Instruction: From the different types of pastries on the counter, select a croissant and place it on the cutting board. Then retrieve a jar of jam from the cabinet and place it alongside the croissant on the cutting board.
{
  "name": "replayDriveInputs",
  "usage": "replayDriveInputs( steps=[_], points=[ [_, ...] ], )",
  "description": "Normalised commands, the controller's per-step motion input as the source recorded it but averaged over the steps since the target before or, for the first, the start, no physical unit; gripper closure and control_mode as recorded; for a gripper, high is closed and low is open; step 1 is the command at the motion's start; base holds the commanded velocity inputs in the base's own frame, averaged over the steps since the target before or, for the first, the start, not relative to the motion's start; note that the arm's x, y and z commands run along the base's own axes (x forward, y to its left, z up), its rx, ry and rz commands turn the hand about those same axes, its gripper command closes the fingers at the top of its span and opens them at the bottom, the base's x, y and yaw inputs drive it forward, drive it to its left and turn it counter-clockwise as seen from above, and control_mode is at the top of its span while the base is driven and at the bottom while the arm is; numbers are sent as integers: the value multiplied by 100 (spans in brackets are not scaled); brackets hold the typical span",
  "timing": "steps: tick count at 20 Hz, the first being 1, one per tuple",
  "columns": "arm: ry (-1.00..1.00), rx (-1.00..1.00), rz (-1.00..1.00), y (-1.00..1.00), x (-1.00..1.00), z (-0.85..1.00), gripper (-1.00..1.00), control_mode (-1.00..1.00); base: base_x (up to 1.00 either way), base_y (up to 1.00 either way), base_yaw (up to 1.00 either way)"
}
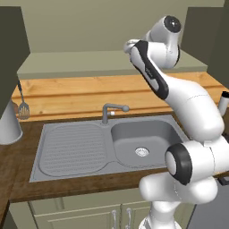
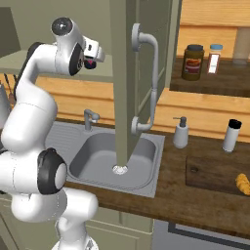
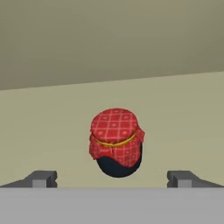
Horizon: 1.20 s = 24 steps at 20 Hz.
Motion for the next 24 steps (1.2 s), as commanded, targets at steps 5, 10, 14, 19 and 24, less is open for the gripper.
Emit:
replayDriveInputs(
  steps=[5,10,14,19,24],
  points=[
    [0,0,0,0,27,0,-100,-100,0,0,0],
    [0,0,0,0,6,0,-100,-100,0,0,0],
    [0,0,0,0,0,-13,-100,-100,0,0,0],
    [0,0,0,0,14,-20,-100,-100,0,0,0],
    [0,0,0,0,1,-7,-100,-100,0,0,0]
  ],
)
